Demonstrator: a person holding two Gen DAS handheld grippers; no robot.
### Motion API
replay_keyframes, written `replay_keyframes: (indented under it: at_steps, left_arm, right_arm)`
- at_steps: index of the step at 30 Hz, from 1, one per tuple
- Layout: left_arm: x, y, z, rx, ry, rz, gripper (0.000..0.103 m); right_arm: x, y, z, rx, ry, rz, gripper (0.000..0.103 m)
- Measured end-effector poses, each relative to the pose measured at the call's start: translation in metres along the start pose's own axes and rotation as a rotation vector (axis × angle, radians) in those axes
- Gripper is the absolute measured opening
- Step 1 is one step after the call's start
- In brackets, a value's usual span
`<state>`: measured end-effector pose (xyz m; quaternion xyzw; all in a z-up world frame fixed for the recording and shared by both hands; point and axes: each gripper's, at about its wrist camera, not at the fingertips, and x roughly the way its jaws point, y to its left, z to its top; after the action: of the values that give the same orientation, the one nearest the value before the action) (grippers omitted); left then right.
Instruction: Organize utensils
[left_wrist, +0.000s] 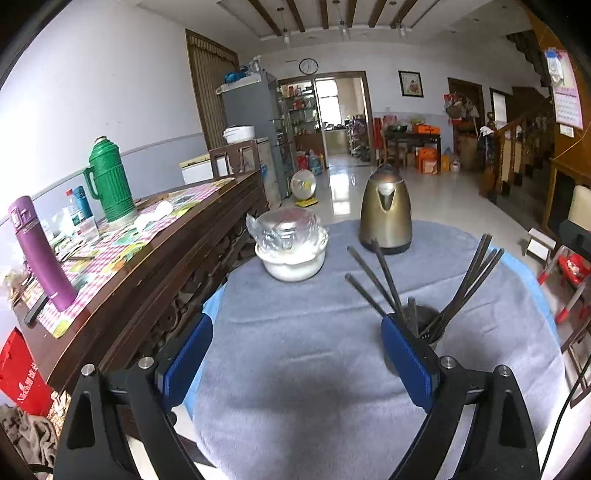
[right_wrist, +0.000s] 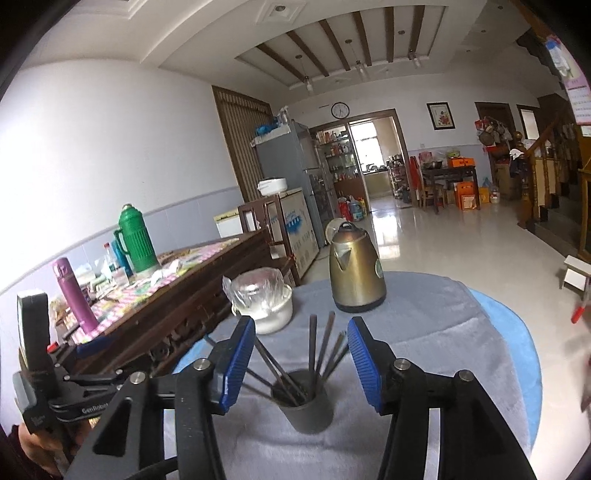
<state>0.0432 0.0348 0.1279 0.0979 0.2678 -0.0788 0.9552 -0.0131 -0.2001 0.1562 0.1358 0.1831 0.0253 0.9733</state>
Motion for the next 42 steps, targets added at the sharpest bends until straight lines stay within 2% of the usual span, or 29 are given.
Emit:
replay_keyframes:
  at_steps: [12,34,42]
  left_arm:
    - [-0.004,-0.014,-0.014,0.046,0.031,0.062,0.094]
    - [0.009,-0.029,-0.045,0.022,0.156,0.006,0.095]
    - [0.018,-0.034,-0.058,0.02,0.197,-0.014,0.095]
  right_arm:
    - [-0.004,-0.007,-0.023,-0.004,0.06,-0.026,0.058]
    - [0.014,-0.021,-0.072,0.022,0.264,-0.1,0.061]
    - [0.027,-0.017,-0.087,0.033,0.333,-0.102,0.061]
